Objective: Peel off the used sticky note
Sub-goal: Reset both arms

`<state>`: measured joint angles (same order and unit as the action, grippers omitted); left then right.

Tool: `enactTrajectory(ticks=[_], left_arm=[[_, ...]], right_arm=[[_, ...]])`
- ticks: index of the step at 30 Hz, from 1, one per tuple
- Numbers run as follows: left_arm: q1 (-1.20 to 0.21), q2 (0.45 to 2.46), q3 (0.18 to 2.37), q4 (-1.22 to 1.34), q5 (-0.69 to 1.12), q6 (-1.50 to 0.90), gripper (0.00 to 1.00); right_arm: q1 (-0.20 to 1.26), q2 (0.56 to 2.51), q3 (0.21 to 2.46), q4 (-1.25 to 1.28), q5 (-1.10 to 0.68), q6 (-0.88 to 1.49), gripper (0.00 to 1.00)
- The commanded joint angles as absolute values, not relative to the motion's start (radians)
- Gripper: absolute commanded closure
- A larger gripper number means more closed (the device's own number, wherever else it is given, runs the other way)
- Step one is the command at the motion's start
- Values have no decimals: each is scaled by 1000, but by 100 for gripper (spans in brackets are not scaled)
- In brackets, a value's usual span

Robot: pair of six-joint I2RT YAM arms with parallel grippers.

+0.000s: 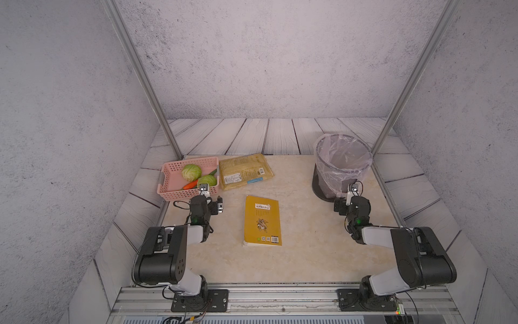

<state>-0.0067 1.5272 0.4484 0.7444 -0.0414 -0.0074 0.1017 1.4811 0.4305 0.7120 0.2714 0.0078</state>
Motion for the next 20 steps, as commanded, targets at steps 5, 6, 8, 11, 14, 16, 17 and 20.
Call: enactTrajectory(ticks=[5, 6, 8, 11, 14, 16, 17, 20], left_arm=[[0, 1530, 468, 746, -49, -15, 2], [1, 1531, 467, 747, -49, -15, 2], [1, 1531, 466, 748, -49, -17, 2], [1, 1531, 466, 748, -50, -16, 2], [1, 1533, 468, 746, -50, -16, 2], [0, 1534, 471, 743, -49, -15, 2], [1, 1534, 471, 742, -49, -15, 2], [1, 1531, 468, 746, -51, -15, 2]], right_arm=[[103, 1438, 424, 714, 251, 18, 0], [103, 1435, 423, 716, 252, 18, 0], [104, 1429, 424, 708, 252, 18, 0], [103, 1410, 431, 675, 244, 19, 0], [103, 1387, 430, 656, 231, 17, 0], [103, 1361, 429, 628, 218, 19, 0], [103, 1346, 424, 620, 211, 21, 0], [105, 1304, 406, 601, 190, 27, 0]])
